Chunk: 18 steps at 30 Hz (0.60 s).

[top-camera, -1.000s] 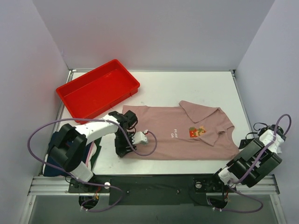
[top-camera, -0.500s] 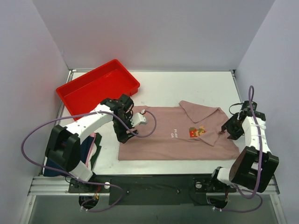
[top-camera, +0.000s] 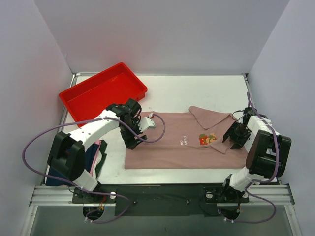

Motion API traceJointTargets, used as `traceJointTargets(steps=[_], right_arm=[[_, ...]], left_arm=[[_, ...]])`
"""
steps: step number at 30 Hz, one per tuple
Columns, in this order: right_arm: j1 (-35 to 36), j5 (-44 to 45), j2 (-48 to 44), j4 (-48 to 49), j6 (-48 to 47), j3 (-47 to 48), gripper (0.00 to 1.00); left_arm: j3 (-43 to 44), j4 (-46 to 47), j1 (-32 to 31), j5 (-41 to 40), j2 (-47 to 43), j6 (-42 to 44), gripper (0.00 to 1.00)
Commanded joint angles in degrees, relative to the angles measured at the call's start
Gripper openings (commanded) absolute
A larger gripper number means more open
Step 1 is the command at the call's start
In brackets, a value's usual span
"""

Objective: Fold and stack the t-shirts
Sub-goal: Fold the flattened tshirt in 1/3 of the way

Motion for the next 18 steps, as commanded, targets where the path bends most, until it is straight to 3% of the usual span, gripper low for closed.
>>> traceJointTargets(steps=[1, 15, 18], right_arm=[[0.9, -1.1, 1.6, 1.3, -1.0, 0.9, 0.48], [5.4, -12.7, 8.1, 5.7, 3.4, 7.6, 0.50], [7.6, -11.1, 8.4, 4.6, 4.9, 10.2, 0.50]], left_arm=[[1.4, 1.0, -0.1, -0.1, -1.2, -0.6, 0.87], [2.3, 1.1, 0.0, -1.6, -1.0, -0.2, 0.87], [2.5, 0.8, 0.1, -1.6, -1.0, 0.1, 0.87]])
